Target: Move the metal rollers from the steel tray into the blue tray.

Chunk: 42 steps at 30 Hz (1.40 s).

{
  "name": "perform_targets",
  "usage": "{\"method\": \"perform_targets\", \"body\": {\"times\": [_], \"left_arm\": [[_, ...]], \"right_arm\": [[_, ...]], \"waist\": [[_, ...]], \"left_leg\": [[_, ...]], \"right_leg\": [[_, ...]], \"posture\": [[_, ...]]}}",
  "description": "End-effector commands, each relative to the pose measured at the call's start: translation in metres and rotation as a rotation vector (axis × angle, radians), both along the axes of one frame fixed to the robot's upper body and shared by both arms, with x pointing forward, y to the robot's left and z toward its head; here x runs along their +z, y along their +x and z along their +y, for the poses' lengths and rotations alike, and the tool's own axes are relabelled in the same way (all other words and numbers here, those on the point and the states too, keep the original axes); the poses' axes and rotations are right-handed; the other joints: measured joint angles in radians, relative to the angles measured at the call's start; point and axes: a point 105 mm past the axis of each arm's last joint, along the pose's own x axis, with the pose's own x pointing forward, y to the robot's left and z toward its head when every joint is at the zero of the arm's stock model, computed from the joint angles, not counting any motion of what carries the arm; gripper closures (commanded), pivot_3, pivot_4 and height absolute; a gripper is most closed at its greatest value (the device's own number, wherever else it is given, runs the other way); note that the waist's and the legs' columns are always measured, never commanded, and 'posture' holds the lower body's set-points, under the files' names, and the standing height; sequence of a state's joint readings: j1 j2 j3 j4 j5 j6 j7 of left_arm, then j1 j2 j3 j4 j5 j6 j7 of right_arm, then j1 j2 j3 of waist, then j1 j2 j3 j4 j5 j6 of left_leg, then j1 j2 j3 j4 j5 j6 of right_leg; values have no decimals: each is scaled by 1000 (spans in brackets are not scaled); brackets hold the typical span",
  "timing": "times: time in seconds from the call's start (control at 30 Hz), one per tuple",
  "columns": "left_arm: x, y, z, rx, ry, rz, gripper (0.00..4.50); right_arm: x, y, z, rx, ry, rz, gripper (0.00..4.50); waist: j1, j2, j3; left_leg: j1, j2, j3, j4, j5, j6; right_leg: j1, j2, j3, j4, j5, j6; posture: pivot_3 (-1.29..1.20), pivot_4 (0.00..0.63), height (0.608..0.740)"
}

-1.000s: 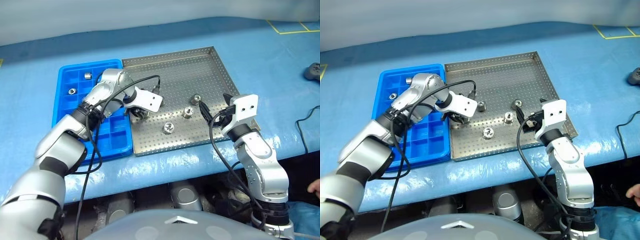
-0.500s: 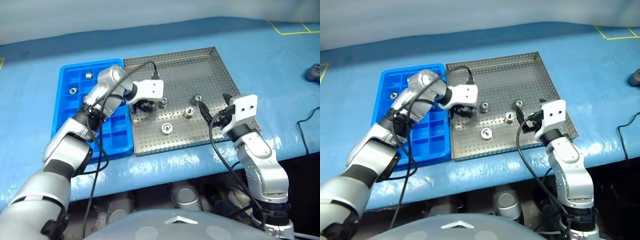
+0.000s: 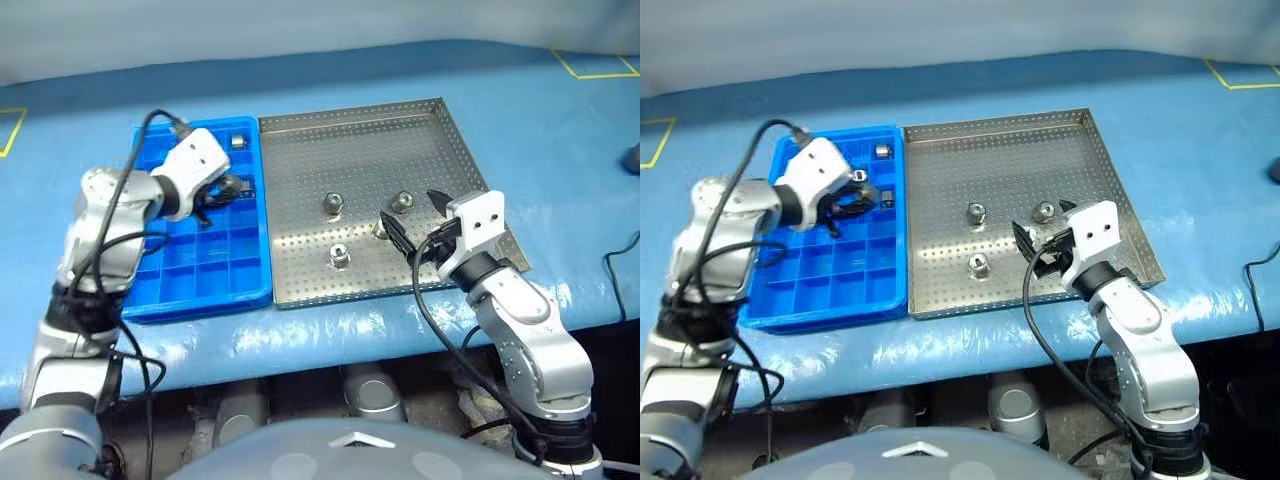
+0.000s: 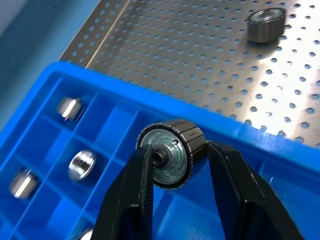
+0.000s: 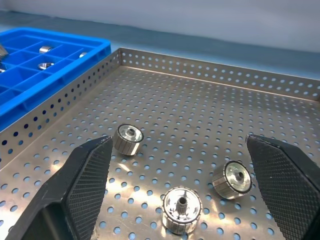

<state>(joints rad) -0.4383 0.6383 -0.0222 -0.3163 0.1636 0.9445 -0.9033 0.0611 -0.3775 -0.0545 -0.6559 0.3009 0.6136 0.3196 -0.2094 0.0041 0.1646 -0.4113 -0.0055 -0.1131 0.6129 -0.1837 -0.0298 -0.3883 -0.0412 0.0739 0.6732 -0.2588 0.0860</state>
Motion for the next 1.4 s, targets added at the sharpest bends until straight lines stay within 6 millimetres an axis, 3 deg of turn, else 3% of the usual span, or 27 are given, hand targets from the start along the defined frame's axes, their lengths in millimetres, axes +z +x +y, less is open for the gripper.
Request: {"method": "perform_targets", "body": {"times": [0.03,0.3,0.6,0.73,0.8,0.87,0.93,0.97,1.03,1.07,1.17,1.4], "left_arm": [[11,-3,19,192,-25,-92,3169],[-17,-11,44,486,-65,-80,3169],[-25,-5,47,558,-93,-86,3169],[-24,2,42,560,-129,-97,1888],[-13,9,27,512,-226,-142,1252],[6,14,1,392,-376,-208,1252],[19,12,-39,198,-524,-199,1252],[21,7,-61,92,-575,-164,1252],[22,2,-79,-6,-612,-125,1252],[23,-2,-98,-97,-622,-100,1252],[9,3,-144,-222,-595,-10,1252],[-31,43,-169,-173,-413,11,1252]], "right_arm": [[12,0,5,39,2,-37,0],[12,6,6,57,5,-20,0],[10,8,8,60,5,-9,0],[9,8,10,62,8,-12,0],[10,7,10,60,9,-16,0],[10,5,8,49,10,-20,0],[9,3,5,31,3,-18,0],[9,2,2,18,-2,-17,0],[8,1,1,5,-6,-17,0],[8,1,-1,-6,-6,-17,0],[8,-2,-8,-49,-10,-21,0],[7,-7,-16,-110,0,-33,0]], "waist": [[27,-1,0],[108,-2,1],[130,-2,1],[129,-2,1],[129,-2,1],[131,-2,1],[135,-2,1],[134,-2,1],[127,-2,0],[121,-2,0],[115,-2,0],[63,-1,0]], "left_leg": [[0,0,0,0,0,0],[0,0,-1,0,0,0],[0,-1,-1,0,0,0],[0,-1,-1,0,0,-1],[0,-1,-1,0,0,-1],[0,-1,-1,0,0,-1],[-1,-1,-1,0,0,-1],[-1,-2,-1,0,0,-1],[-1,-2,-1,0,0,-2],[0,-2,0,0,0,-2],[0,-2,0,0,-1,-3],[0,-2,0,1,-1,-2]], "right_leg": [[0,0,0,0,0,0],[0,0,-2,0,0,-1],[0,-1,-2,0,0,-2],[0,-1,-2,0,0,-2],[0,-1,-2,0,0,-2],[0,-1,-3,-1,0,-2],[1,-2,-3,-2,0,-2],[2,-2,-4,-3,0,-2],[4,-3,-3,-6,0,-1],[5,-3,-3,-7,1,0],[5,-2,-3,-8,1,0],[5,-2,-2,-9,1,1]], "posture": [[-119,150,740],[-80,150,740],[-79,150,740],[-89,150,740],[-105,150,740],[-122,150,740],[-138,150,740],[-146,150,740],[-154,150,740],[-171,150,740],[-203,150,740],[-267,150,740]]}}
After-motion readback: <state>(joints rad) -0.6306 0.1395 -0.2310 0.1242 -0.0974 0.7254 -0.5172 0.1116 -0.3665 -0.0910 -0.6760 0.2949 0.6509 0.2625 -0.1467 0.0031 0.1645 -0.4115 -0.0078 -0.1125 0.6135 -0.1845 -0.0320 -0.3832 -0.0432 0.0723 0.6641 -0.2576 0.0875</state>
